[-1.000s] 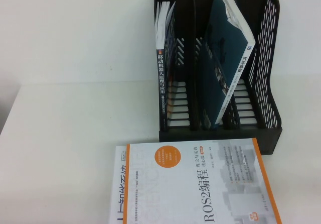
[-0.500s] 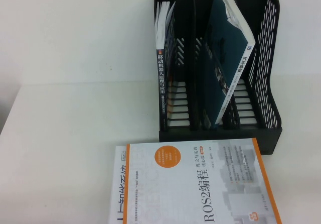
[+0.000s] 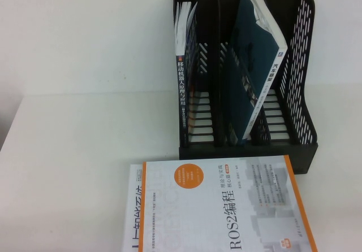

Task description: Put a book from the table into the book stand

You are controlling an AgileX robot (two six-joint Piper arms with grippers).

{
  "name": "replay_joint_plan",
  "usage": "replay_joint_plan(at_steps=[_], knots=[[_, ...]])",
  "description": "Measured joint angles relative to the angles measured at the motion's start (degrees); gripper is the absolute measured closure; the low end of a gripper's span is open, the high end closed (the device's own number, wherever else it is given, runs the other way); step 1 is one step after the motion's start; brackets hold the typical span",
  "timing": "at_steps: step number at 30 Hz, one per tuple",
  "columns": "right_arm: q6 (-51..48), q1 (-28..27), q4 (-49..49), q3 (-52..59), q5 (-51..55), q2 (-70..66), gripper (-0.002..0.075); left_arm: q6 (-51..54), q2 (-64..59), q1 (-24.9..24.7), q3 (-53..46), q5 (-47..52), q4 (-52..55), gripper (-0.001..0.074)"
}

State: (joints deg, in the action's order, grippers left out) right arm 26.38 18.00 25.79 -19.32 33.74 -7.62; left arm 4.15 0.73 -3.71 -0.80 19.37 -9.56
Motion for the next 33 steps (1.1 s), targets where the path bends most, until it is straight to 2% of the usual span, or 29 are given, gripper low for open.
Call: replay_joint_plan(at_steps=[5,8,16,21,33], knots=[[-7.01,-12.39,-7.13,5.0,-3.42,7.45,0.0721,-0.18,0.0,0.0,0.0,0.0,0.0,0.0737],[-11.29,-16.11,-11.25,9.07,-5.24,8.34,0.0721,-0.18,0.0,0.0,0.0,0.02,0.0,0.0737],[-15.01,-16.67,-17.8,19.09,-7.54,8.34,0.0721,-0.18,0.0,0.0,0.0,0.02,0.0,0.0737],[-16.98,-16.67,-18.31,20.0,-12.03,8.34,0.0721,-0.18,0.0,0.0,0.0,0.02,0.0,0.0737],[-17.7,-16.67,-18.82,20.16,-12.68,8.34,0.0721,-0.18,0.0,0.0,0.0,0.02,0.0,0.0737]])
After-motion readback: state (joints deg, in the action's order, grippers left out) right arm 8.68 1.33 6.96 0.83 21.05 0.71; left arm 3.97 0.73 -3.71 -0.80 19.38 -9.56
